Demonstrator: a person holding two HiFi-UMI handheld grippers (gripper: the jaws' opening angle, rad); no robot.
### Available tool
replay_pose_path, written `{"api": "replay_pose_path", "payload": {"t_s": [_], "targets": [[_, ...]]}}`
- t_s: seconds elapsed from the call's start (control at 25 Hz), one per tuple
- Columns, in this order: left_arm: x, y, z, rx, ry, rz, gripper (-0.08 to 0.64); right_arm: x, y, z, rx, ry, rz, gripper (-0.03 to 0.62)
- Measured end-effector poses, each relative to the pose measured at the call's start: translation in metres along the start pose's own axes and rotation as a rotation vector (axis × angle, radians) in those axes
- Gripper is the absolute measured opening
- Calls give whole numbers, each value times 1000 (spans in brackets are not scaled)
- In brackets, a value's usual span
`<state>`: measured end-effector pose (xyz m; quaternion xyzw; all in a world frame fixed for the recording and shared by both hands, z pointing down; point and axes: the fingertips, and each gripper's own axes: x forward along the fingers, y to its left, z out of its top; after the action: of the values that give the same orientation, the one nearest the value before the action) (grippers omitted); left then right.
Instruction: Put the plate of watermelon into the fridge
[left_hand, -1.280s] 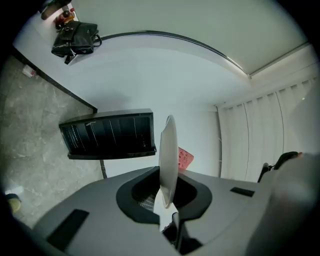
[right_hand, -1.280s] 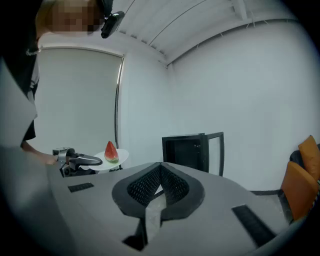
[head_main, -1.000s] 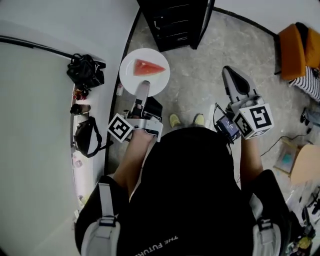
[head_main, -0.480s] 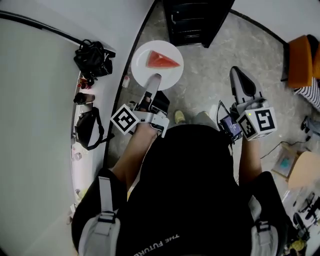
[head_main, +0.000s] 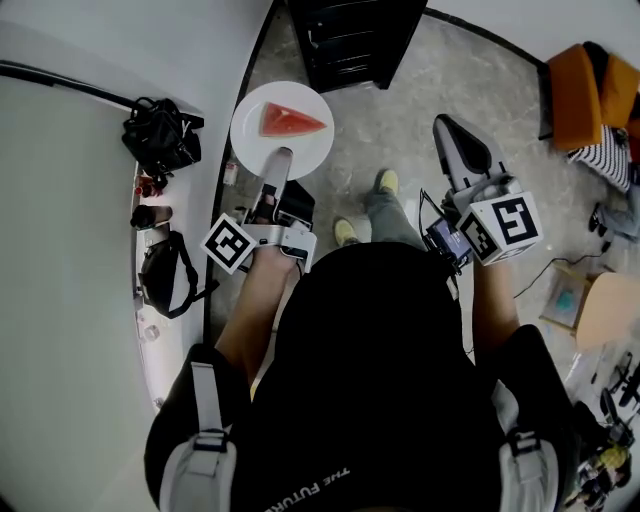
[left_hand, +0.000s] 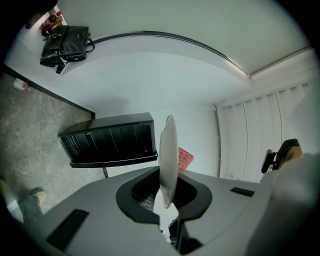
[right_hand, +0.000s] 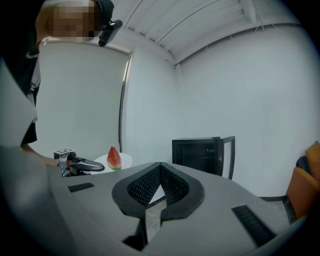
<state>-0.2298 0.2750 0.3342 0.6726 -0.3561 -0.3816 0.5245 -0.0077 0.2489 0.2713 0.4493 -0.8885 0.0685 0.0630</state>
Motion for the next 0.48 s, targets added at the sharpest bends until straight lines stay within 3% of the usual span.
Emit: {"api": "replay_pose_path", "payload": {"t_s": [0.48], "targets": [[29, 6, -4, 2, 6, 7, 31, 12, -26, -5, 17, 1, 1, 9]]}}
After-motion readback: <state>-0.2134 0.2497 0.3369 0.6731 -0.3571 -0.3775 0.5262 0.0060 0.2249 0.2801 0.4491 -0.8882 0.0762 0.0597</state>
